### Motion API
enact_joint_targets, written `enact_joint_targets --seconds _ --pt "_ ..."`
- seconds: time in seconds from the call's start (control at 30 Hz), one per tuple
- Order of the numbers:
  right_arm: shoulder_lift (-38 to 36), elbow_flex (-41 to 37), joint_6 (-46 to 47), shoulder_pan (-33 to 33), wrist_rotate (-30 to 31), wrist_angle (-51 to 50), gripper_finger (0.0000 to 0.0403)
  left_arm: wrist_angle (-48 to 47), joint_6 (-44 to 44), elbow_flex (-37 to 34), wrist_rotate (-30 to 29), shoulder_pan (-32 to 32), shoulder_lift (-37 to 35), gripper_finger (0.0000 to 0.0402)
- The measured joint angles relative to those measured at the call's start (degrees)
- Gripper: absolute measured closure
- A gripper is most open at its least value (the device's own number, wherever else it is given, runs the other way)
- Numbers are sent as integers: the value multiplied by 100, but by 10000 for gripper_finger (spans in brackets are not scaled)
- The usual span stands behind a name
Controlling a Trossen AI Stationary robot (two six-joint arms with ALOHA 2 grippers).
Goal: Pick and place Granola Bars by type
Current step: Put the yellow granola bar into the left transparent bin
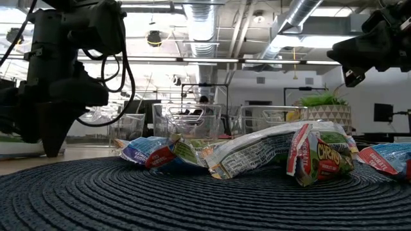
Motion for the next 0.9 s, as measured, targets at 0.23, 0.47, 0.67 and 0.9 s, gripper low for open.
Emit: enact_joint_targets --seconds 0.23,0.47,0.67,0.9 --pt "0 0 0 -2 0 1 326 17 2 -2 23 16 0 289" --pt "0 0 0 -1 -1 0 326 89 128 -4 21 16 2 310" --pt "0 0 0 -1 0 0 326 120 185 -7 21 16 2 311" --pt "0 0 0 0 1 0 326 144 283 -9 21 16 4 312"
